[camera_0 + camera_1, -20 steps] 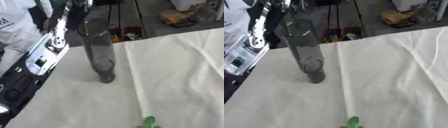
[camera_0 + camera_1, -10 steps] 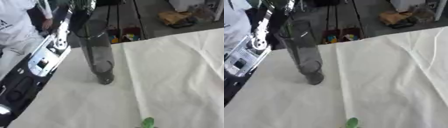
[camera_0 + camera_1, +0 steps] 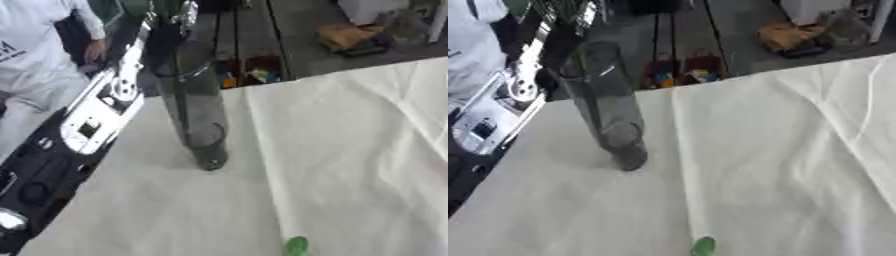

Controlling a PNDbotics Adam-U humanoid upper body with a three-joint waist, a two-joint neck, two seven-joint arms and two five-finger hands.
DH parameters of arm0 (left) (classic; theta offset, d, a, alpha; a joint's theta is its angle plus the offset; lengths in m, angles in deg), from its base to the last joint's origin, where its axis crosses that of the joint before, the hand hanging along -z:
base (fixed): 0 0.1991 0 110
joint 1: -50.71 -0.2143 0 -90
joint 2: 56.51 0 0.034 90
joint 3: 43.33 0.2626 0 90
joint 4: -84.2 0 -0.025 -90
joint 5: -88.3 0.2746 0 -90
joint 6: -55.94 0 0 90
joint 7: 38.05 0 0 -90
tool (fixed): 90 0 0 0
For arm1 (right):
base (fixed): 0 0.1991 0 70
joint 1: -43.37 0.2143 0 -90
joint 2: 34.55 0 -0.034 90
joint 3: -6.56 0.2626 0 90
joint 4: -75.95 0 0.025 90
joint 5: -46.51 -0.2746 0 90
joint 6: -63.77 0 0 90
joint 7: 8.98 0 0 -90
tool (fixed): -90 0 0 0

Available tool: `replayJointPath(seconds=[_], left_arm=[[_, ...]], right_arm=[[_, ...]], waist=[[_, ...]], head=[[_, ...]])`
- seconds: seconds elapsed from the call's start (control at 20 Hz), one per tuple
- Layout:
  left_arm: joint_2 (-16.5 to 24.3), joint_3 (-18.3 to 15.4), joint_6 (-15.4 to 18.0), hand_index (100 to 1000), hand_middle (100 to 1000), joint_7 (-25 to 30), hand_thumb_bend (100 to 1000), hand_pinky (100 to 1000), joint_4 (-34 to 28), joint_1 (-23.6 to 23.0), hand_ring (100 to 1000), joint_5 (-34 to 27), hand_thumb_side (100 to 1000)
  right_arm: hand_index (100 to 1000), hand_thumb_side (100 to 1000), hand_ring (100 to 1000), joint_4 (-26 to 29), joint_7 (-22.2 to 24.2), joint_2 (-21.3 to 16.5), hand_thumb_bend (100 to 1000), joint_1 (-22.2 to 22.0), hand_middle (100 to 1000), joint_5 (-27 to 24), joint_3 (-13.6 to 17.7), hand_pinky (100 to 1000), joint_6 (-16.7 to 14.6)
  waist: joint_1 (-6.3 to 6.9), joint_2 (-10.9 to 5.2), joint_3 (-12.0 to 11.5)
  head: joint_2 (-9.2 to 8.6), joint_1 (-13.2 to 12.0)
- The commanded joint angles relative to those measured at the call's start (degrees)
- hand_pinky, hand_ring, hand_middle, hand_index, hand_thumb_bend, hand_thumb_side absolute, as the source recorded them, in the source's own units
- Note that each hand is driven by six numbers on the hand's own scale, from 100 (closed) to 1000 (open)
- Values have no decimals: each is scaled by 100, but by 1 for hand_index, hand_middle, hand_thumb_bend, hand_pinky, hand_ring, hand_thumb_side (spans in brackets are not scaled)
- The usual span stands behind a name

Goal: Arrange flowers into the vase.

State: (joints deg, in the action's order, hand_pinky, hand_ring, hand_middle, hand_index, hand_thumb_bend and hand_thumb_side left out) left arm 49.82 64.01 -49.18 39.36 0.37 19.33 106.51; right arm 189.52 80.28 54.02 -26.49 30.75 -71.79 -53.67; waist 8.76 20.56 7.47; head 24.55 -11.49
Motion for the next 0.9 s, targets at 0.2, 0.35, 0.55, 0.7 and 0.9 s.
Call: replayJointPath(seconds=[0.2, 0.35, 0.55, 0.7, 0.9], left_arm=[[221, -33, 44, 1000, 990, 201, 100, 748, -26, 24, 919, 228, 1000], [249, -22, 74, 1000, 983, 280, 166, 761, -60, -1, 925, 261, 1000], [276, -8, 106, 991, 979, 445, 219, 777, -95, -29, 929, 298, 1000], [280, -19, 104, 995, 979, 487, 212, 782, -104, -40, 929, 324, 1000], [286, -26, 100, 999, 981, 486, 196, 791, -117, -58, 930, 315, 1000]], right_arm=[[816, 1000, 852, 102, 0, -73, 100, 53, 520, 25, 42, 776, 8], [816, 1000, 852, 102, 0, -75, 100, 55, 520, 22, 41, 776, 5], [816, 1000, 852, 102, -2, -76, 100, 54, 520, 17, 40, 776, 3], [816, 1000, 852, 102, -4, -73, 100, 58, 521, 11, 39, 776, 4], [815, 1000, 851, 102, -23, -71, 100, 61, 522, 4, 45, 775, 3]], waist=[[-53, -88, -23], [-59, -89, -35], [-64, -90, -45], [-69, -93, -48], [-75, -99, -49]], head=[[-68, 5], [-64, 13], [-73, 16], [-84, 17], [-89, 17]])
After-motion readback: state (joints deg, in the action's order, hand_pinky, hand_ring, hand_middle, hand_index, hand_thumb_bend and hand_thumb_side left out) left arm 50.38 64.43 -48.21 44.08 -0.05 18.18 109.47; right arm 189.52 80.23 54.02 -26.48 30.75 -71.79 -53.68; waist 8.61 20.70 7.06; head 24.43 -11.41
